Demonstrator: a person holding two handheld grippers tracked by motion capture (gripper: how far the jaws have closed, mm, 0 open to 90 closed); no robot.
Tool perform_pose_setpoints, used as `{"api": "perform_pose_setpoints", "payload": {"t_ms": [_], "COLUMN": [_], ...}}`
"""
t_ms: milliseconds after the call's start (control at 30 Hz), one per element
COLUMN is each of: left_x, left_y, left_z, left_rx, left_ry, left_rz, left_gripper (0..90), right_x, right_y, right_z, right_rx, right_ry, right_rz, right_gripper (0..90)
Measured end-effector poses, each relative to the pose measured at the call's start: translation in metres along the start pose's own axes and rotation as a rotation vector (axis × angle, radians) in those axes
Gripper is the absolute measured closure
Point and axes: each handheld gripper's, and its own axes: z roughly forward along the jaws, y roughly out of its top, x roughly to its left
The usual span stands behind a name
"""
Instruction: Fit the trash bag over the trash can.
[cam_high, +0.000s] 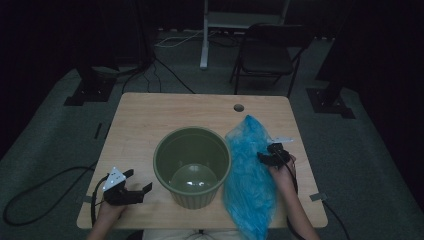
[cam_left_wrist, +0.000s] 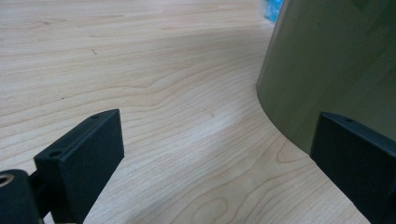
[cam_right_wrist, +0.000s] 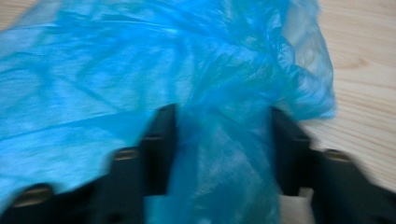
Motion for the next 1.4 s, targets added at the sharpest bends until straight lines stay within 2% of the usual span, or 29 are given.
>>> {"api": "perform_pose_setpoints", "payload": {"t_ms": [33,67,100,133,300,333,533,733,833,867,900,933,967,1000,1033,1067,1100,1133,1267,1333,1400], "left_x": [0.0,0.0,-0.001,-0.001,0.001,0.001,0.0,0.0,-0.001,-0.001,-0.001,-0.001,-0.001,-0.001,-0.001,-0.001,-0.001,-0.001,-0.001,-0.002,-0.002], "left_y": [0.0,0.0,0.0,0.0,0.0,0.0,0.0,0.0,0.0,0.0,0.0,0.0,0.0,0.0,0.0,0.0,0.001,0.001,0.001,0.001,0.001], "left_z": [0.0,0.0,0.0,0.0,0.0,0.0,0.001,0.001,0.001,0.002,0.002,0.002,0.002,0.002,0.002,0.002,0.002,0.002,0.002,0.002,0.003], "left_rx": [0.001,0.001,0.002,0.003,-0.001,0.0,0.003,0.003,0.004,0.004,0.005,0.005,0.006,0.005,0.004,0.003,0.003,0.003,0.005,0.006,0.005], "left_ry": [-0.004,-0.004,-0.005,-0.004,-0.004,-0.004,-0.004,-0.004,-0.004,-0.004,-0.003,-0.004,-0.003,-0.002,-0.004,-0.004,-0.003,-0.004,-0.004,-0.004,-0.004], "left_rz": [0.0,0.0,0.001,0.003,-0.002,-0.004,0.004,-0.002,0.002,0.002,0.003,0.0,0.001,0.003,0.001,0.0,0.0,0.0,0.001,0.004,0.003], "left_gripper": [3.4,3.4,3.4,3.4,3.4,3.4,3.4,3.4,3.4,3.4,3.4,3.4,3.4,3.4,3.4,3.4,3.4,3.4,3.4,3.4,3.4], "right_x": [0.006,0.006,0.012,0.013,0.017,0.016,0.005,-0.004,-0.005,-0.005,-0.005,-0.005,-0.005,-0.005,-0.005,-0.005,-0.004,-0.004,-0.003,-0.001,-0.001], "right_y": [0.001,0.001,0.002,0.003,0.003,0.005,0.014,0.021,0.023,0.025,0.025,0.028,0.028,0.029,0.033,0.033,0.037,0.037,0.045,0.052,0.052], "right_z": [0.001,0.001,0.002,0.003,0.001,-0.008,-0.04,-0.071,-0.081,-0.091,-0.091,-0.103,-0.103,-0.109,-0.122,-0.122,-0.134,-0.134,-0.16,-0.179,-0.179], "right_rx": [-0.009,-0.009,-0.014,-0.014,-0.056,-0.103,-0.215,-0.297,-0.327,-0.359,-0.359,-0.393,-0.393,-0.414,-0.458,-0.458,-0.491,-0.491,-0.573,-0.633,-0.633], "right_ry": [0.022,0.022,0.042,0.044,0.057,0.066,0.094,0.109,0.112,0.113,0.113,0.126,0.126,0.131,0.143,0.143,0.147,0.147,0.147,0.158,0.158], "right_rz": [-0.015,-0.015,-0.014,-0.008,-0.005,0.009,0.065,0.09,0.092,0.091,0.091,0.094,0.094,0.095,0.091,0.091,0.087,0.087,0.074,0.067,0.067], "right_gripper": [79.6,79.6,89.0,89.8,90.0,90.0,90.0,90.0,90.0,90.0,90.0,90.0,90.0,90.0,90.0,90.0,90.0,90.0,90.0,90.0,90.0]}}
